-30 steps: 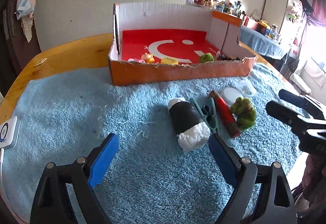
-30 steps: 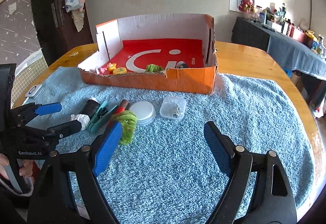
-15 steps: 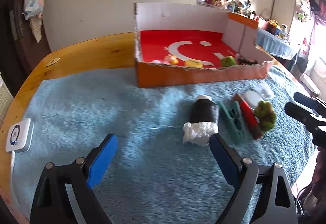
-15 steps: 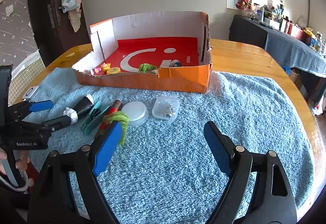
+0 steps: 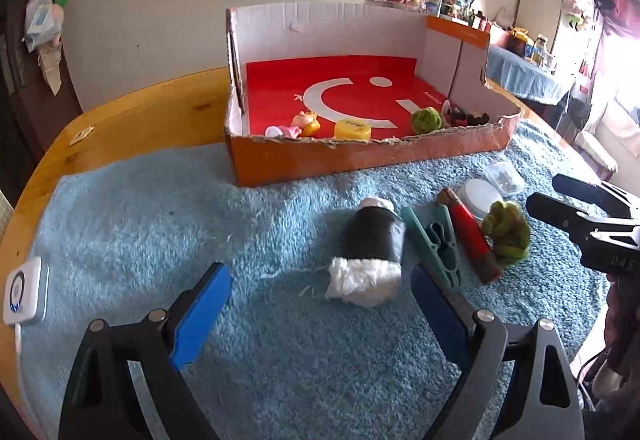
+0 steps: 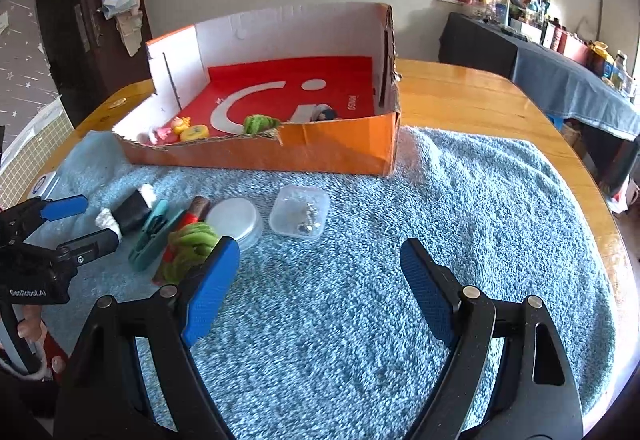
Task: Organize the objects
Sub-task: 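Grasp the black-and-white roll with the left tool while the right tool grasps the clear container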
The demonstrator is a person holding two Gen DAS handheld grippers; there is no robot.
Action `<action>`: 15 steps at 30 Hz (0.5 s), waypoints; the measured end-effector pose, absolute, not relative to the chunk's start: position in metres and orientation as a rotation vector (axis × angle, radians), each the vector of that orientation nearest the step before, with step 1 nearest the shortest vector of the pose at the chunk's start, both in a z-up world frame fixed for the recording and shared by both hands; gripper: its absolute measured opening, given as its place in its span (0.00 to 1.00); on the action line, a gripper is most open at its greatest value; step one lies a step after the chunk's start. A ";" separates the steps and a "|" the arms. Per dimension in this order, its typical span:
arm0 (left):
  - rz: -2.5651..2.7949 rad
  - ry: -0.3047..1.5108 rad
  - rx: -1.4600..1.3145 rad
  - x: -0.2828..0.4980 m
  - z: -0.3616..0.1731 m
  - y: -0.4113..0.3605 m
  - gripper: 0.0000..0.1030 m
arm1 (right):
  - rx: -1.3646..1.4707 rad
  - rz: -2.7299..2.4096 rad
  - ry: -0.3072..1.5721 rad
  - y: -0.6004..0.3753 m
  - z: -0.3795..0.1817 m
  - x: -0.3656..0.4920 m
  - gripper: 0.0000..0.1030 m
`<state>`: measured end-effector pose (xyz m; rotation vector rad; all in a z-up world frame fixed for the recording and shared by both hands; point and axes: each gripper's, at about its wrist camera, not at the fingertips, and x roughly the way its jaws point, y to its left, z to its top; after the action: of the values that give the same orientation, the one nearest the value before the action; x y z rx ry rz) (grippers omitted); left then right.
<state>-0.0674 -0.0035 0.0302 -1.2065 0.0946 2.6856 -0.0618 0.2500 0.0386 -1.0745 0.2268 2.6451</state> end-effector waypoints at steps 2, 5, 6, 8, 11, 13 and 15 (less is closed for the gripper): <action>2.680 0.104 -1.210 -0.072 0.030 -0.003 0.91 | -1.091 2.633 0.229 0.253 0.037 -0.066 0.80; 2.669 0.114 -1.218 -0.078 0.030 -0.002 0.91 | -1.135 2.614 0.245 0.258 0.032 -0.074 0.80; 2.663 0.118 -1.222 -0.079 0.030 -0.002 0.90 | -1.148 2.606 0.249 0.260 0.031 -0.077 0.80; 2.652 0.124 -1.227 -0.082 0.029 -0.002 0.91 | -1.170 2.593 0.245 0.261 0.029 -0.083 0.80; 2.635 0.144 -1.236 -0.085 0.028 -0.001 0.91 | -1.195 2.576 0.222 0.262 0.028 -0.090 0.80; 2.628 0.162 -1.233 -0.087 0.028 0.000 0.90 | -1.216 2.565 0.208 0.262 0.026 -0.096 0.80; 2.618 0.176 -1.229 -0.088 0.028 0.002 0.88 | -1.229 2.550 0.188 0.261 0.026 -0.100 0.80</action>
<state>-0.0877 0.0018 0.0283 -1.2290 0.1763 2.6183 -0.0999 0.2612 0.0256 -1.2293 0.1880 2.5504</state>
